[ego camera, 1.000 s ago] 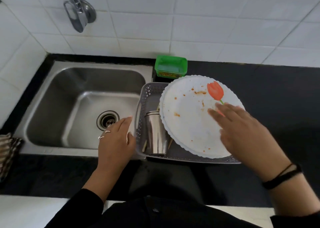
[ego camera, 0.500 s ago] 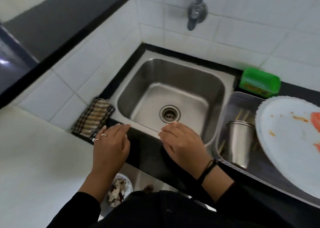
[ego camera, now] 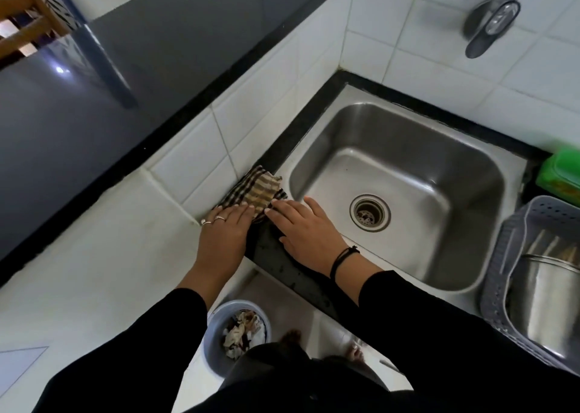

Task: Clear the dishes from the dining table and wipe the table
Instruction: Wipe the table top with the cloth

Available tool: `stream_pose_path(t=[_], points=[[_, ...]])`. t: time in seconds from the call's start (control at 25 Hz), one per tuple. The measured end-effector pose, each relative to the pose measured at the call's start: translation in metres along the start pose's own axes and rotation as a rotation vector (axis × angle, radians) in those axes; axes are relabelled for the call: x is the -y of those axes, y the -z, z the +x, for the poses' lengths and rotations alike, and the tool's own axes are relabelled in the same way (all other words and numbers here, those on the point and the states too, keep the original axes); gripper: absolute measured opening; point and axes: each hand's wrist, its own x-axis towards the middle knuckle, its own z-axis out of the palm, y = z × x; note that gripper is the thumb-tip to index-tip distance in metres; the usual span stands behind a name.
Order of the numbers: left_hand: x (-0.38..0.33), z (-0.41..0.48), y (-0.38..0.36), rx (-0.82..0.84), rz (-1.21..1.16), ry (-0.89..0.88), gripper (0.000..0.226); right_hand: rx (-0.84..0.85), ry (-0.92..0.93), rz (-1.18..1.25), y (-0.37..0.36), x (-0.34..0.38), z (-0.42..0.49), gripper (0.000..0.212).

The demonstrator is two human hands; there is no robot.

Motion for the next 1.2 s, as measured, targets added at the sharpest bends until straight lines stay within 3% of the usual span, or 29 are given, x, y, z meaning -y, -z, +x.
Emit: stream_pose_path(t=[0.12,0.32,0.44,0.6,0.68,0.84,0.96,1.12,1.2], points=[[-0.006,-0.007,0.010,-0.198,-0.094,-0.186,0.036,-0.114,-0.027,0.023,0.005,0.002,-0.005,0.061],[-0.058,-0.046,0.032,-0.312,-0.293,-0.378,0.029,-0.467,-0.008,0.105,0.029,0.008,-0.075,0.029],[-0.085,-0.071,0.051,-0.278,-0.389,-0.408,0.036,-0.594,-0.045,0.072,0.048,0.016,-0.135,0.026],[-0.117,-0.124,0.085,-0.126,-0.397,-0.506,0.053,-0.610,-0.061,0.050,0.066,0.042,-0.221,0.032],[-0.140,-0.166,0.106,-0.072,-0.506,-0.372,0.045,-0.586,-0.023,0.133,0.066,0.067,-0.262,0.037],[-0.182,-0.273,0.142,-0.017,-0.682,0.094,0.038,-0.620,0.209,0.250,0.056,0.138,-0.332,0.061],[-0.195,-0.366,0.173,0.018,-0.579,0.276,0.033,-0.614,0.343,0.243,0.061,0.203,-0.358,0.047],[-0.192,-0.489,0.214,0.001,-0.441,0.513,0.036,-0.556,0.542,0.427,0.071,0.291,-0.358,0.014],[-0.186,-0.552,0.228,-0.012,-0.380,0.571,0.039,-0.506,0.678,0.543,0.072,0.348,-0.359,0.019]])
